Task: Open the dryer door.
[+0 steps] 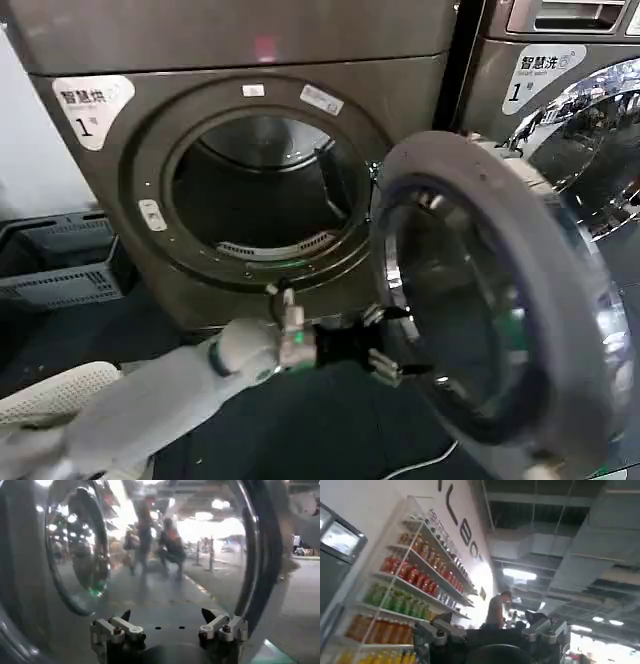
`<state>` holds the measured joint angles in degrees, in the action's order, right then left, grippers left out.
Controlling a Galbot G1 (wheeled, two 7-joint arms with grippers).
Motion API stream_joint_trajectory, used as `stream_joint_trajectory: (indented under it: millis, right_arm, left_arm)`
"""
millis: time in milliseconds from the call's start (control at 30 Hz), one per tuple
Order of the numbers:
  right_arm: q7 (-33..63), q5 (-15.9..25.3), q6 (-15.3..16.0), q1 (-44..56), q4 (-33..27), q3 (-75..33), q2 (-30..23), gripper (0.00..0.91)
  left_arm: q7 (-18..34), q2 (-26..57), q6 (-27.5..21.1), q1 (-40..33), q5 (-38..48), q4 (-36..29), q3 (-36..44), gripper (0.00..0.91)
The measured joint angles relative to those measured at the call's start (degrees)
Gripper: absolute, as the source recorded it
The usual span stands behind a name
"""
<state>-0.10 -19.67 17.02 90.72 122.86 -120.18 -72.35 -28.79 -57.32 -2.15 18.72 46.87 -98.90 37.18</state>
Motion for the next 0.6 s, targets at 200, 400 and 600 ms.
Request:
stream_joint_trajectory:
  millis: [200,400,600]
  right_arm:
    - [0.1,1.7,1.2,0.1,-0.3,-3.0,0.4,0.907]
    - [0.3,3.2,1.1,-0.2,-0.3,-4.2,-0.1,0.907]
    - [0.5,3.5,0.5,0.3,-0.6,-4.8,-0.6,0.907]
  left_arm:
    - [1.0,-3.9,-0.1,-3.8,0.3,4.2,3.2,0.907]
    - [3.7,-7.5,-0.2,-5.6,1.1,7.2,5.3,0.907]
    - [4.1,-11.4,0.1,-7.2,0.7,10.4,6.1,0.907]
